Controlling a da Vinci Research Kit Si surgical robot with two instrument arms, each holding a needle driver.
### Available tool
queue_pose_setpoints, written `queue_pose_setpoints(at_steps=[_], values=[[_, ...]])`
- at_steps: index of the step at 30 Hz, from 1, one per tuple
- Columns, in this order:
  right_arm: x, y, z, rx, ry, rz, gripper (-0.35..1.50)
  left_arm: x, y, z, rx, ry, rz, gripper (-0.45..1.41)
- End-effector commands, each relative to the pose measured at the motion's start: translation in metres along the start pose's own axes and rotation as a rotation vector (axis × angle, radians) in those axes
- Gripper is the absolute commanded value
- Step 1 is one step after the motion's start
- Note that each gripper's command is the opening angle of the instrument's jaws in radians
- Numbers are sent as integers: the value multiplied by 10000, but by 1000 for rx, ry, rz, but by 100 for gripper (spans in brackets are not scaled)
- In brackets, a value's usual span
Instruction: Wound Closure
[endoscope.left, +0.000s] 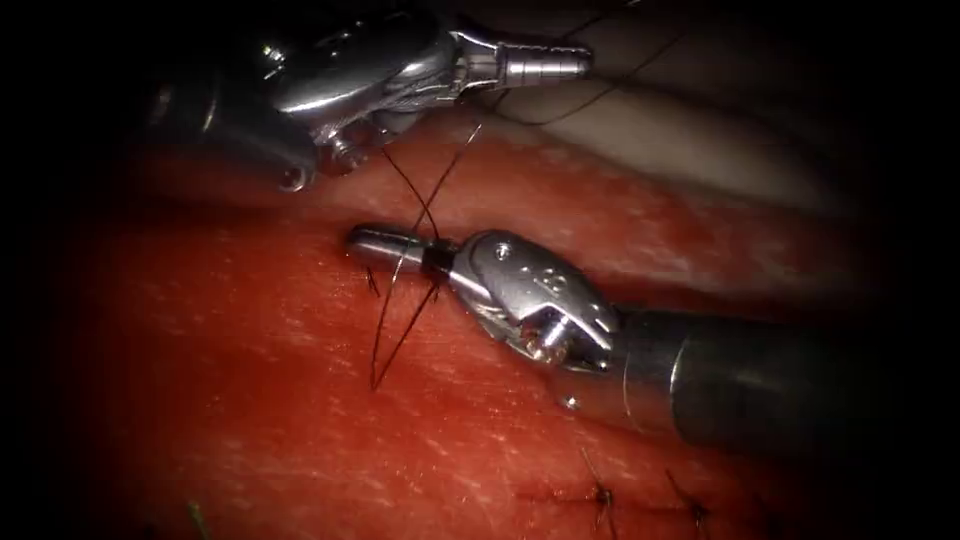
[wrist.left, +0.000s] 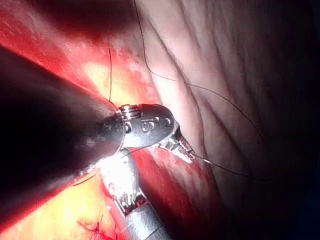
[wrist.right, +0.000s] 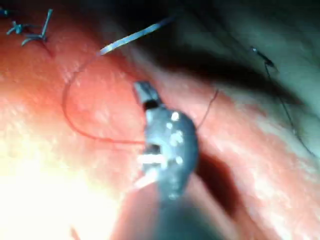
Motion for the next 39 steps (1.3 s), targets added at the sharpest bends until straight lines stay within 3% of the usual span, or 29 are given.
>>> queue_pose_setpoints(at_steps=[1, 8, 22, 30, 39], values=[[-4, -1, 15, 9, 6, -3, -35, -12, -8, 1, 6, 5, 7, -35], [-13, -11, 31, 36, 8, -23, -35, -40, -55, -18, 24, 6, 39, -35], [-19, -31, 60, 145, 51, -47, -35, -63, -91, -40, 44, 6, 61, -35], [3, -36, 54, 193, 154, -38, -35, -79, -99, -52, 38, -6, 76, -35], [9, -23, 31, 136, 261, -20, -35, -97, -96, -89, 42, 20, 93, -35]])
